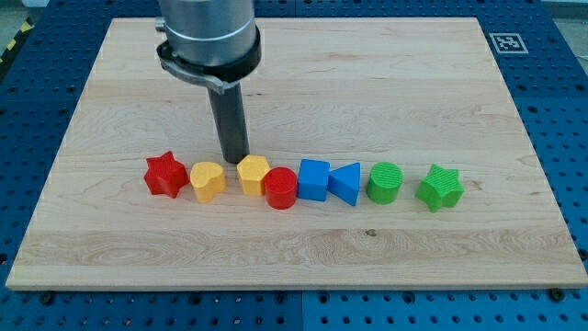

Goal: Push the yellow hexagon into the red circle

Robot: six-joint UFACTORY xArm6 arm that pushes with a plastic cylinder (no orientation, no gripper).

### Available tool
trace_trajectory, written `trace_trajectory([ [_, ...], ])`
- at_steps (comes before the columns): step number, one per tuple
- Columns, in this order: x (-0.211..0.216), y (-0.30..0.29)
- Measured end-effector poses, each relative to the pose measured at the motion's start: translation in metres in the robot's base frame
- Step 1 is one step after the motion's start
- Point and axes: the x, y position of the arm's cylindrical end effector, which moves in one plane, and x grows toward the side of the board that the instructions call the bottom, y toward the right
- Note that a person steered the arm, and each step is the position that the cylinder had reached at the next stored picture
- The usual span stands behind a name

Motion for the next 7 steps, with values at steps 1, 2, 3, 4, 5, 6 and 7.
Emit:
trace_trajectory([
  [1,-0.009,0.000],
  [2,0.002,0.022],
  [3,0.012,0.028],
  [4,0.015,0.028],
  [5,0.015,0.028],
  [6,0.016,0.028],
  [7,0.016,0.028],
])
